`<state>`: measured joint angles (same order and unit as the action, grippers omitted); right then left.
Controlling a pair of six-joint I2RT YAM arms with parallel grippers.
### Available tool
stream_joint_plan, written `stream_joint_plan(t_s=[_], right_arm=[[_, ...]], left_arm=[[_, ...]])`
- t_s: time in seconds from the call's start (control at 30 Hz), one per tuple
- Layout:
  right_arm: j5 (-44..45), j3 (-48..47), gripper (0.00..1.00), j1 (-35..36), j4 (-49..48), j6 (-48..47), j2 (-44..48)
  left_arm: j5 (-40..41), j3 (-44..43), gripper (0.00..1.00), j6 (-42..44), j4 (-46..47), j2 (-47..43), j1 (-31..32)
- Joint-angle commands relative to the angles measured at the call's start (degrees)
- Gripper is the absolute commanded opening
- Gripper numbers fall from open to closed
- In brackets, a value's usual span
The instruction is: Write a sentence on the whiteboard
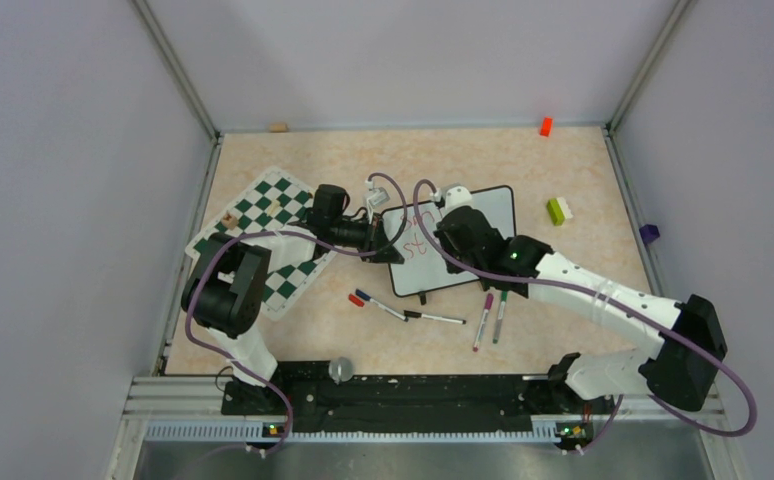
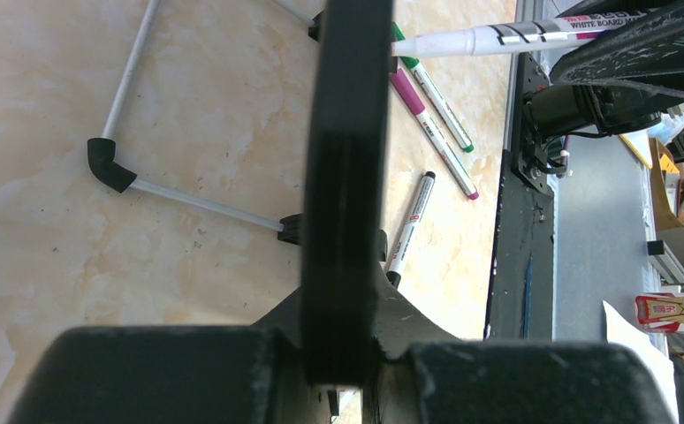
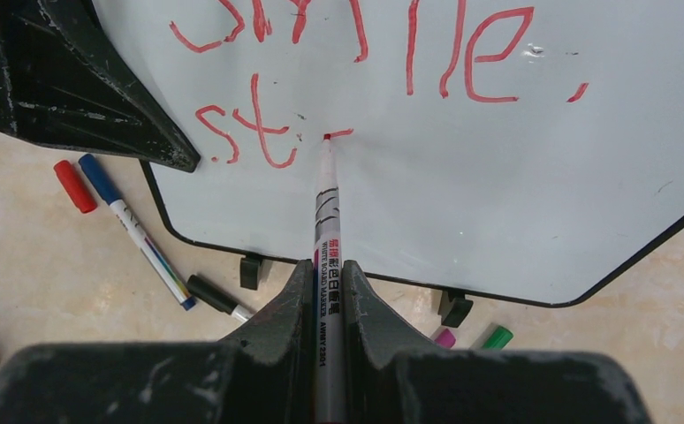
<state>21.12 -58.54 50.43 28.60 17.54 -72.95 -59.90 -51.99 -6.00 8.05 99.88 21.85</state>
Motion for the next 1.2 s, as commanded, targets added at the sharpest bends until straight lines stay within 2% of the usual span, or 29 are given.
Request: stream_joint_plan(t_s=[0.0, 0.37, 0.77, 1.17], right_arm=[[-1.8, -1.2, 0.00, -0.6, -2.6, -0.5, -1.0], [-1.0, 2.1, 0.00, -0.6, 0.9, 0.6, 1.7], [3.9, -1.8, 0.00, -0.6, 2.2, 0.1, 0.5], [3.4, -5.1, 0.00, -1.3, 1.1, -1.4, -2.1]], left_arm=[[6.1, -0.7, 0.00, 1.4, -2.8, -1.0, 0.2], [6.1, -0.8, 0.00, 1.4, -2.9, -0.9, 0.4], [6.3, -0.7, 0.00, 1.5, -3.0, -1.2, 0.5], [6.4, -0.7, 0.00, 1.7, -3.0, -1.0, 0.6]])
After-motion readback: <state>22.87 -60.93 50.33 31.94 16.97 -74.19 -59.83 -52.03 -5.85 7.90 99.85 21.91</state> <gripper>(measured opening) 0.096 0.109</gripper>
